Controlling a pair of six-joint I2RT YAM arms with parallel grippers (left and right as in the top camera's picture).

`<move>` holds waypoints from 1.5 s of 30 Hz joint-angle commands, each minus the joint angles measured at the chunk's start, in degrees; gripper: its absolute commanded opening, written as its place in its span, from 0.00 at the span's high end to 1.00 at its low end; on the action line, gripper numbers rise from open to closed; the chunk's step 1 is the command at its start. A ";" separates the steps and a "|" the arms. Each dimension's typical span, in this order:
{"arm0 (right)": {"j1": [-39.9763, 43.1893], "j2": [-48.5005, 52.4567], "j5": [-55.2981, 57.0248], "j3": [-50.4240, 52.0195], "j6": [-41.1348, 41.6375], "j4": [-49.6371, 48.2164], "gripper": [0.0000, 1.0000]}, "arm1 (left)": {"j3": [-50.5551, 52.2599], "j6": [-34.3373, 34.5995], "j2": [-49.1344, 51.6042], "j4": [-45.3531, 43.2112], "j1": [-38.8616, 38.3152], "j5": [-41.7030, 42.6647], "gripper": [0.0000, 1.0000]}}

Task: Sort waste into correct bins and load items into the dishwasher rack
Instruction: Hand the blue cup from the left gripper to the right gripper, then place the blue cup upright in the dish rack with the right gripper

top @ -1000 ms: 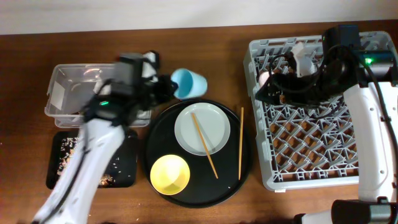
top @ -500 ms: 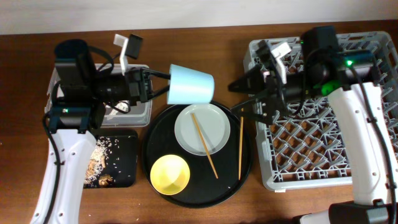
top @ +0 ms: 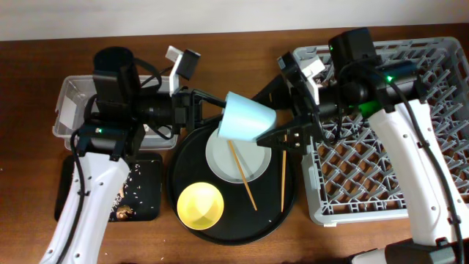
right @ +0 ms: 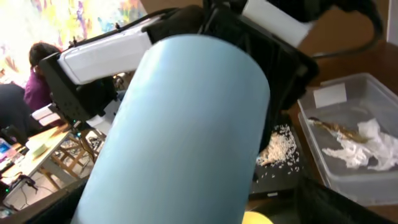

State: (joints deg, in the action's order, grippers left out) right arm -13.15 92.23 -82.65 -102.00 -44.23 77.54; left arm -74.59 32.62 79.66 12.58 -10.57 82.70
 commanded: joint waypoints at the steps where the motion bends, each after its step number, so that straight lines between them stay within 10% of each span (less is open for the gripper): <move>1: -0.87 0.17 -2.43 -0.33 -0.76 -0.76 0.10 | -0.26 0.11 0.13 -0.17 -0.90 -0.35 1.00; 7: -0.59 0.17 -1.99 -0.33 -0.76 -0.87 0.32 | -0.26 0.11 0.13 -0.13 -0.90 -0.44 0.98; 9: -0.61 0.17 -0.68 -0.33 -0.74 -1.07 0.32 | -0.26 0.09 0.13 -0.13 -0.90 -0.46 0.69; 17: -0.33 0.17 18.03 -0.33 10.69 -1.33 0.35 | -0.26 -0.11 0.13 0.63 2.47 -7.91 0.36; 30: 11.52 0.17 64.26 -0.22 44.72 10.25 0.39 | -0.26 -6.62 0.13 31.28 8.59 -46.88 0.20; 45: 12.04 0.17 78.44 12.24 52.24 5.16 0.39 | -0.24 -12.63 0.13 36.57 8.59 -49.75 0.13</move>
State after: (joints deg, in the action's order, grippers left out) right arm -1.26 92.31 -5.89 -93.17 7.14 85.21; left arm -74.70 22.11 79.83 48.99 -2.17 33.69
